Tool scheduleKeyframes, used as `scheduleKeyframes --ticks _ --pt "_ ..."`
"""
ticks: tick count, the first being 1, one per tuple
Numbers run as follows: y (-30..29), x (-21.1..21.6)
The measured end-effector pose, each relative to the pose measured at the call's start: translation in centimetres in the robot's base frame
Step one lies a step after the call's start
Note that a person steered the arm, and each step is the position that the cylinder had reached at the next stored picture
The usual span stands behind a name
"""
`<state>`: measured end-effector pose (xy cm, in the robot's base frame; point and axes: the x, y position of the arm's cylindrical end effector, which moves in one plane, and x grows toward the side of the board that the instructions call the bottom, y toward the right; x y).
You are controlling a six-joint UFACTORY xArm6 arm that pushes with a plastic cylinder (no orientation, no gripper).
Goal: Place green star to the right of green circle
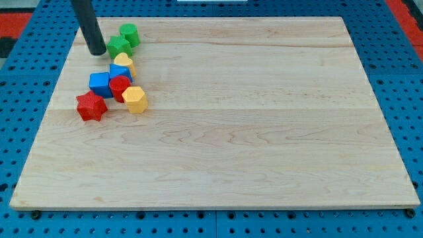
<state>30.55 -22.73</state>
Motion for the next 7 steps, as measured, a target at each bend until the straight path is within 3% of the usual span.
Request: scheduleKeyframes --ticks 2,7 --pt "4.4 0.1" --pt "9.0 0.2"
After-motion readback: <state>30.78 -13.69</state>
